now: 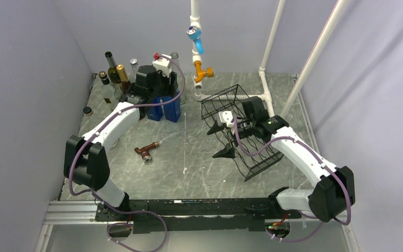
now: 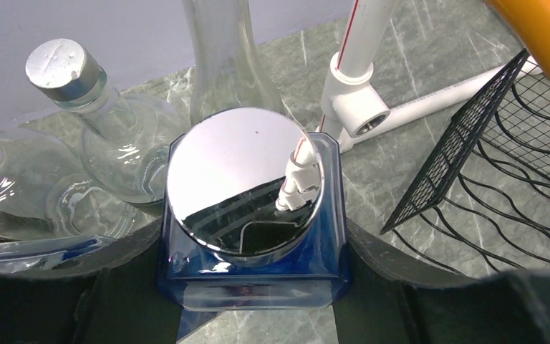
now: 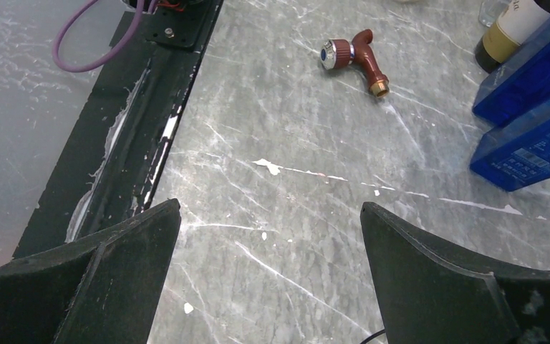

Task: Take the wine bottle off the wine rack
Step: Place the wine bottle at the center of the board, then reset both arms

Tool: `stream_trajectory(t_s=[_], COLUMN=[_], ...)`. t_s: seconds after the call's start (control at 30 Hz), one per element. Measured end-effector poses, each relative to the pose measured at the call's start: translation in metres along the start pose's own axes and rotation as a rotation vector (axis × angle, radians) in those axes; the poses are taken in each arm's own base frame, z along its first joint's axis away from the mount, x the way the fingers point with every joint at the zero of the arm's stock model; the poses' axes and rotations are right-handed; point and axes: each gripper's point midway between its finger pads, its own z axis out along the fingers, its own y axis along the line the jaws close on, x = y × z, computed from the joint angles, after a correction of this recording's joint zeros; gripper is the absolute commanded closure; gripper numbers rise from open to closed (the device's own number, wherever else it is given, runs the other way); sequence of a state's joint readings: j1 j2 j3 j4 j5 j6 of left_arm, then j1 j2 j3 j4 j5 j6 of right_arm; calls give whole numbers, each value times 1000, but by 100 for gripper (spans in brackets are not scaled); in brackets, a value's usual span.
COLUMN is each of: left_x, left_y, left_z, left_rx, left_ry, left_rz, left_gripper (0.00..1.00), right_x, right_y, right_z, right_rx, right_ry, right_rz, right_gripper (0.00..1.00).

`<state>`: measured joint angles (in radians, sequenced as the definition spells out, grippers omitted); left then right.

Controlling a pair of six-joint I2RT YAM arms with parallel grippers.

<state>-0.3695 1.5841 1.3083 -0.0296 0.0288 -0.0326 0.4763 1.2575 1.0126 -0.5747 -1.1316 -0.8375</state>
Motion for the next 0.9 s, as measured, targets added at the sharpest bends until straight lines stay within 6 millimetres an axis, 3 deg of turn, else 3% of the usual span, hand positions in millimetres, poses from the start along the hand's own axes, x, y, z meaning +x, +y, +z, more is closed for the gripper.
stream_trajectory(t_s=[0.2,0.37,0.5,0.8,0.9], left_x=[-8,-57,-82,-94,-102], left_y=[-2,-3,-5,-9,-11], left_z=[0,-8,-18,-31,-40], left_rx=[9,14,20,41,53], left_ry=[-17,-147,-212,-226,-238], left_rz=[-6,-4,-1,-5,-3], left_gripper=[30,26,20,1,0], right_x=[0,0,0,0,0], right_y=[0,-1,-1,-2,-2], right_z=[-1,-1,-1,-3,-3], right_rx=[2,3,6,12,13], right_ry=[0,0,-1,0,0], right_rz=[-1,-1,-2,1,1], right_gripper=[0,0,0,0,0])
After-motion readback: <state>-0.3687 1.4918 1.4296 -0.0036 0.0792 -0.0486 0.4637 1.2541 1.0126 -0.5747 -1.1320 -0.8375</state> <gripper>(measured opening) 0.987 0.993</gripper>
